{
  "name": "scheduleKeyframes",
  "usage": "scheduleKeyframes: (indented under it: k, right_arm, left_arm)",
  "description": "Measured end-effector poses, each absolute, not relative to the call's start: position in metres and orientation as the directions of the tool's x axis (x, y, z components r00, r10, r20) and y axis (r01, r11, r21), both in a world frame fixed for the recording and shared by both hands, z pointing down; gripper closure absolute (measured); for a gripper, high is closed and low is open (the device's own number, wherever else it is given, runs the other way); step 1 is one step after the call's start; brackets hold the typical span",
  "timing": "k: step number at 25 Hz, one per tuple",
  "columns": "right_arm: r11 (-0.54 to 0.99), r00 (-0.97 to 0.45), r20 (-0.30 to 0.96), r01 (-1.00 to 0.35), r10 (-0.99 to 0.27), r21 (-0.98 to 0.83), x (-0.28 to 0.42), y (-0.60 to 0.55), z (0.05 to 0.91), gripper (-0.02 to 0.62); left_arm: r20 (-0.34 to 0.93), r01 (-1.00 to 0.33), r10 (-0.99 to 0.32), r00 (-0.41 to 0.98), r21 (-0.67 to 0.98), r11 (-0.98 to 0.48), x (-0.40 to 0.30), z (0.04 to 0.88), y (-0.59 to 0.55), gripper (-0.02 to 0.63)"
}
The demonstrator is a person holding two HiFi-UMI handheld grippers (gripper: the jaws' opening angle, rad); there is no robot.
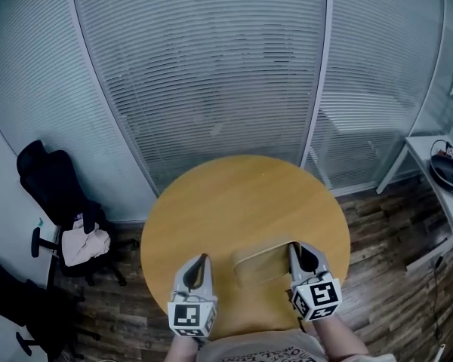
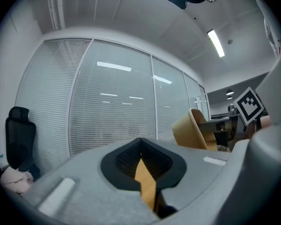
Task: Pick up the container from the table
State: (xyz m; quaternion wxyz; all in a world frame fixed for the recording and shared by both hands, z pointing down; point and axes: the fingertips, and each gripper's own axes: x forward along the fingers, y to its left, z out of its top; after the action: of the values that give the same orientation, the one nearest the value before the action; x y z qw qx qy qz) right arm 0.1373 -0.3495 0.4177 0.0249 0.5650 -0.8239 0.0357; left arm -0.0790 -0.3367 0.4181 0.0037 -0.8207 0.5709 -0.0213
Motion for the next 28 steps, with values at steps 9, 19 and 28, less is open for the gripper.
scheduleKeyframes:
  k: [9, 19, 28]
  right_arm:
    - [0.351, -0.353, 0.095, -0.936, -0.931, -0.041, 0.142, -0.350, 0.429, 0.591]
    - [0.352, -0.355, 0.081, -0.934, -0.931, -0.052, 0.141, -0.349, 0.426, 0.591]
    - [0.349, -0.353, 0.089, -0.936, -0.931, -0.055, 0.140, -0.346, 0.428, 0.591]
  left_arm:
    - [0.034, -0.916, -0.918, 0.395, -0.065, -0.396, -0.060, 0.416, -0.332, 0.600]
    - [0.031, -0.909, -0.914, 0.405, -0.091, -0.407, -0.057, 0.414, -0.326, 0.600]
    - [0.035, -0.910, -0.914, 0.404, -0.085, -0.406, -0.058, 0.413, -0.322, 0.600]
